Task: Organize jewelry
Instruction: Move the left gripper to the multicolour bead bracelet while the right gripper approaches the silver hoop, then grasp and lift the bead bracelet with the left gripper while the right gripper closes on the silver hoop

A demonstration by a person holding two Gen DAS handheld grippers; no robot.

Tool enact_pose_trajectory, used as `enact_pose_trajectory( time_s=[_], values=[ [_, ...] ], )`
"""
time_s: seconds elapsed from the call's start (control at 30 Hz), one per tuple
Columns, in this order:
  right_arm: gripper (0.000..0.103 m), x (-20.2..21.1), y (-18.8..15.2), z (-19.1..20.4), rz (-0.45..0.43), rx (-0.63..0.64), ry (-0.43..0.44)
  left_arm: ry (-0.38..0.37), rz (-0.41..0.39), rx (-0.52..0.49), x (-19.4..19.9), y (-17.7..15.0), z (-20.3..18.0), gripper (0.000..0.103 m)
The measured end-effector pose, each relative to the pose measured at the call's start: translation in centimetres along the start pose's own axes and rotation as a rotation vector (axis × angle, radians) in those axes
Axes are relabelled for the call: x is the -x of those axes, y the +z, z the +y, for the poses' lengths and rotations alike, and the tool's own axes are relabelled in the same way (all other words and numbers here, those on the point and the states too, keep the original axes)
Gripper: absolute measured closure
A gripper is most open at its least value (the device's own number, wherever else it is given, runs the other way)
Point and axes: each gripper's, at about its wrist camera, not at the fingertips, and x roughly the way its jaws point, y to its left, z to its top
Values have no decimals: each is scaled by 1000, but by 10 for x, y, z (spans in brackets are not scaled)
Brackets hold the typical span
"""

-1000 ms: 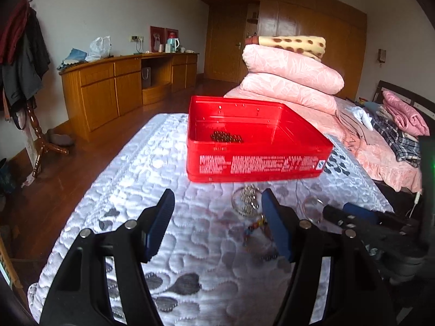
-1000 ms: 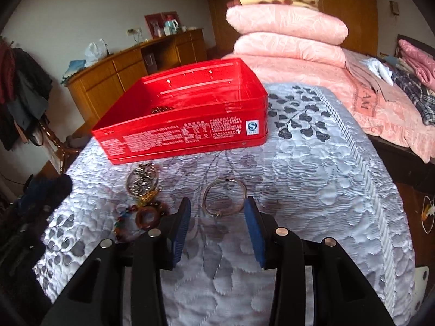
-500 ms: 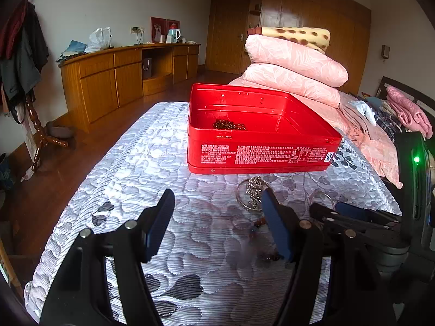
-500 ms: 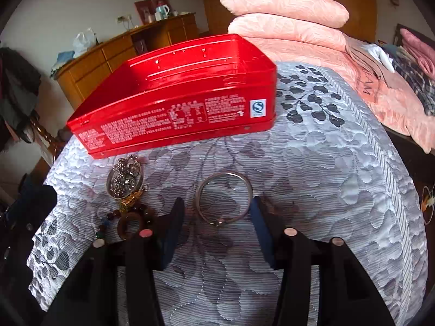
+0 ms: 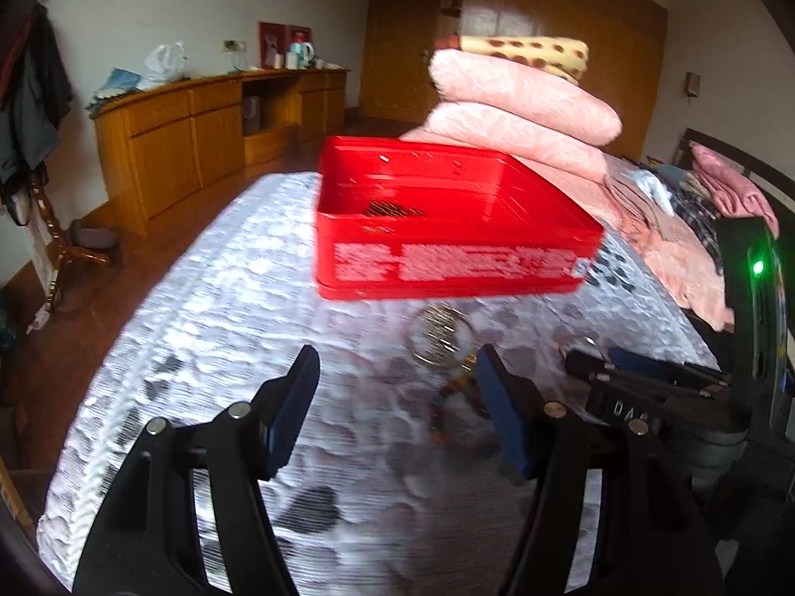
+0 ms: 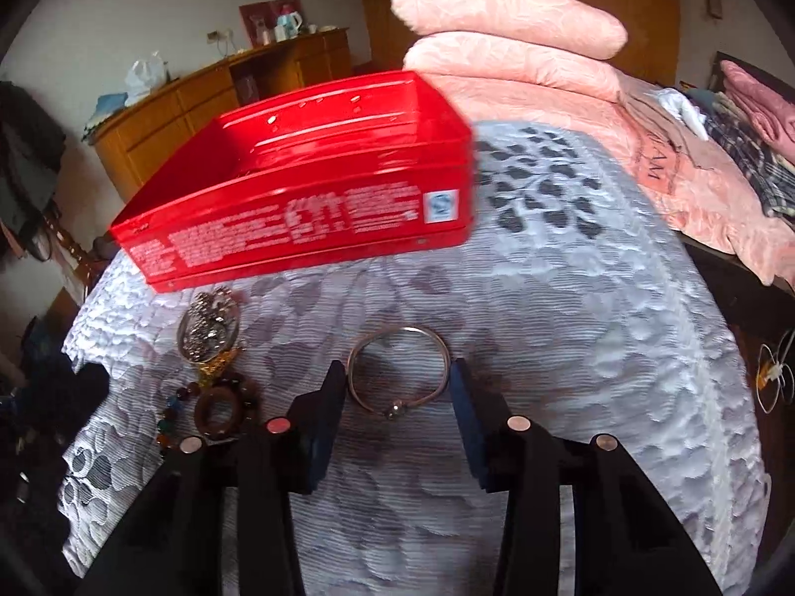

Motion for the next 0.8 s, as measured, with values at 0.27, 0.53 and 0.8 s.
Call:
enact_pose_trajectory(
  time_s=[0.27, 0.53, 0.8],
  values=[
    [60, 14, -5, -29, -24, -49, 4, -57, 67, -50, -16, -6, -36, 53],
    [60, 13, -7, -36, -30, -67, 49, -79, 165, -65, -41, -9, -51, 72],
    [60, 7, -7, -40, -21, -78, 65, -79, 232, -53, -60, -9, -53, 67]
  ],
)
